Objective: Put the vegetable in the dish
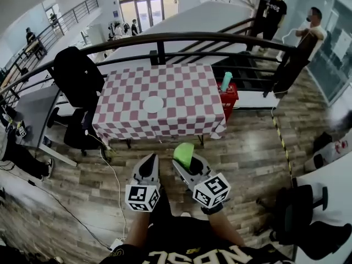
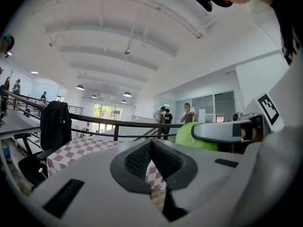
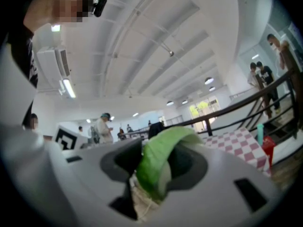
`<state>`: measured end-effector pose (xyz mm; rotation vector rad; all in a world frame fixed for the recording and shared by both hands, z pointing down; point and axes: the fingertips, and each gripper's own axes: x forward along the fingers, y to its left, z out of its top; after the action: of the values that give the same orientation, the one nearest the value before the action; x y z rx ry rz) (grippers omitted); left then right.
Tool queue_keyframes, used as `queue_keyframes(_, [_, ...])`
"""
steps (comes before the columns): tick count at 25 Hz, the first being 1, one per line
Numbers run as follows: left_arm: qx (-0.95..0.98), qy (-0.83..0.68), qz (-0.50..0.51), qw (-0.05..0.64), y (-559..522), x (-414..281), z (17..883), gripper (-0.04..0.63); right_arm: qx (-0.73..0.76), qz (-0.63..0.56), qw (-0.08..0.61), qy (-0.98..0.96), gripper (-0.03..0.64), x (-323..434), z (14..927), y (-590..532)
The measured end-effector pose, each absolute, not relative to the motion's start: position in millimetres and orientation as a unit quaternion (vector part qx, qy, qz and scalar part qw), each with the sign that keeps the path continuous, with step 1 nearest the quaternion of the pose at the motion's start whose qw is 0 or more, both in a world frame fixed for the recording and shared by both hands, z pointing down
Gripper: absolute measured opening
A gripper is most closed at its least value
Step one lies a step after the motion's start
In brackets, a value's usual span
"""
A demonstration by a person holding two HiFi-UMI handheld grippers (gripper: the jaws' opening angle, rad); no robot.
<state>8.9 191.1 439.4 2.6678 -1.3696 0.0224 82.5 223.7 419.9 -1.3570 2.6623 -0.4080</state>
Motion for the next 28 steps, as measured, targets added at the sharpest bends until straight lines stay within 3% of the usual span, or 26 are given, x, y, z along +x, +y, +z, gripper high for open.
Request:
queue_keyframes(10, [0.9,-0.424,0.0,0.103,48,10,457,0.02,-0.499,-0.159,0.045,0.851,0.169,97,435,85])
queue_keyframes(19, [0.895,-0.433,-0.03,0.106,-99,-43,436,0.02,-0.491,-0.161,0.049,0.855,0.169,47,418,-53])
queue_keyframes(28, [0.89,-0.438,-0.022,0.128,-167,-77,456,0.02,-0.481,-0.181,0.038,0.857,0.169,20,439,-122])
